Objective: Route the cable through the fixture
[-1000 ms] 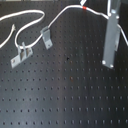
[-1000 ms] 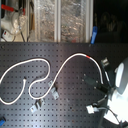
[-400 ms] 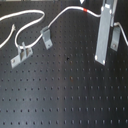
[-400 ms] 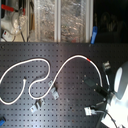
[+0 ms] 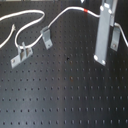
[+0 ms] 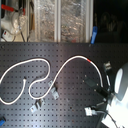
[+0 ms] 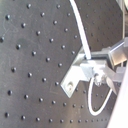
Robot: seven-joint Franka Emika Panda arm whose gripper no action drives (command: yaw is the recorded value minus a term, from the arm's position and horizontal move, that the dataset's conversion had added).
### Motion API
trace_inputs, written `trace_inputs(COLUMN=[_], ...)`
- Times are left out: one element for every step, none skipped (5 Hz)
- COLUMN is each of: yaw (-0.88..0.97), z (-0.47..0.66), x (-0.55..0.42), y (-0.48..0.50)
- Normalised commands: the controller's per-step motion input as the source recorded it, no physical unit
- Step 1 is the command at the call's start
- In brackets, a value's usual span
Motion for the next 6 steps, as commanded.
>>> trace_inputs(yaw=[0.06, 0.0, 0.19, 0.43, 0.0, -0.38], z=[0.04, 0.0, -0.02, 0.08, 0.0, 0.13], x=[-0.144, -0.02, 0.067, -0.1, -0.017, 0.003], y=[-0.072, 0.074, 0.324, 0.053, -0.026, -0.363])
